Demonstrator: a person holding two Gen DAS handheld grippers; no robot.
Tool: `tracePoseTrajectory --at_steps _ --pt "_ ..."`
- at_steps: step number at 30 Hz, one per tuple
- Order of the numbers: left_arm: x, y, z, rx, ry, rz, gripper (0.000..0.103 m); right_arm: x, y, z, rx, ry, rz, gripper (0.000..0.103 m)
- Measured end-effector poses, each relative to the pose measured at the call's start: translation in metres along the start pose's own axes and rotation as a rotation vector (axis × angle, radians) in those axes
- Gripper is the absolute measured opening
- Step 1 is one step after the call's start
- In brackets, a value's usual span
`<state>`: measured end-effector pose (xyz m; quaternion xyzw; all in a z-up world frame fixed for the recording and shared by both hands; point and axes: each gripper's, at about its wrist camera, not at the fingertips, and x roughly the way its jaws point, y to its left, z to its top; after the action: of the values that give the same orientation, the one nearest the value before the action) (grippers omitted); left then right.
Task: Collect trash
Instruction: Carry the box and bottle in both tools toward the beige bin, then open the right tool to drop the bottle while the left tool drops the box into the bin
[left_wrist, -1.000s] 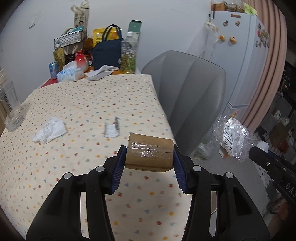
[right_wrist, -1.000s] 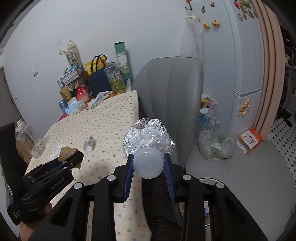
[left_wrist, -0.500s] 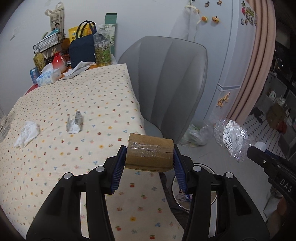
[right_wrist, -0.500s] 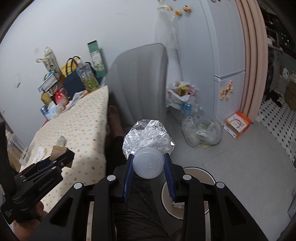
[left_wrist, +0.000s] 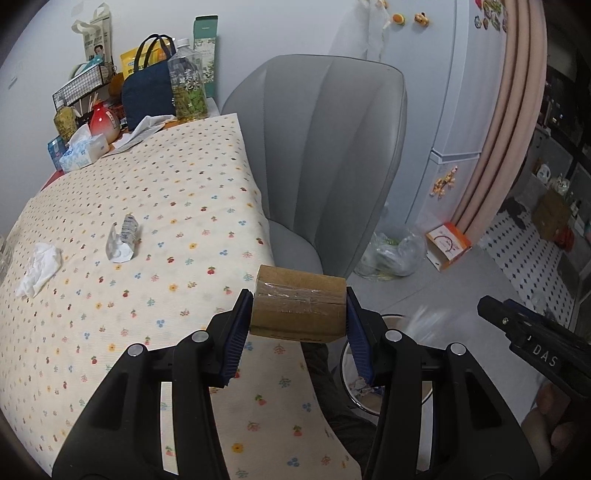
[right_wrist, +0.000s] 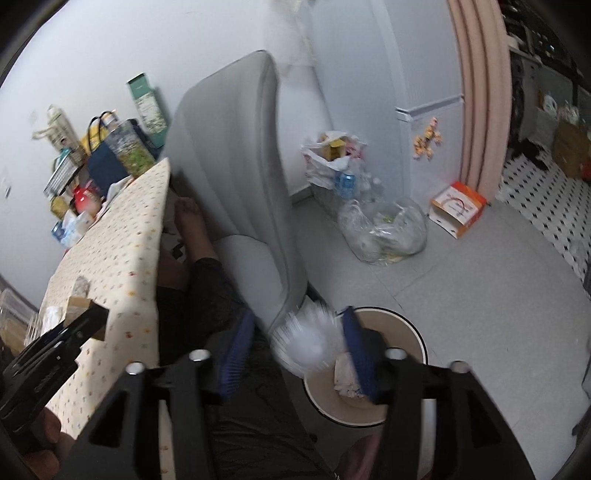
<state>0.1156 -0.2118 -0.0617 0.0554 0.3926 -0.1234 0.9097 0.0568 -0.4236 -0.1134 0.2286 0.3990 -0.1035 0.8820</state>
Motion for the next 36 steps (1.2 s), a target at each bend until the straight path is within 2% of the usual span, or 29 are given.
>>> tracePoseTrajectory --at_steps 3,8,16,22,33,36 --pt "0.003 -0.008 -0.001 0.011 0.007 -0.004 0.049 -0.001 -0.009 -0.001 0.009 -0.003 -0.009 0.058" --pt "0.007 -0.032 0.001 0.059 0.018 -0.026 0.049 -0.014 -0.024 0.000 0.017 -0.040 -0.027 0.070" --pt "0.010 -0.079 0.005 0.136 0.016 -0.088 0.049 -0.044 -0.057 0.006 0.049 -0.098 -0.075 0.078" --pt "0.014 -0.108 0.004 0.182 0.027 -0.120 0.049 -0.060 -0.080 0.006 0.073 -0.118 -0.100 0.082" --pt "0.028 -0.158 -0.003 0.259 0.067 -0.172 0.049 -0.060 -0.114 0.003 0.127 -0.116 -0.134 0.084" --pt "0.031 -0.169 -0.005 0.279 0.087 -0.198 0.053 -0.059 -0.120 0.002 0.138 -0.116 -0.142 0.084"
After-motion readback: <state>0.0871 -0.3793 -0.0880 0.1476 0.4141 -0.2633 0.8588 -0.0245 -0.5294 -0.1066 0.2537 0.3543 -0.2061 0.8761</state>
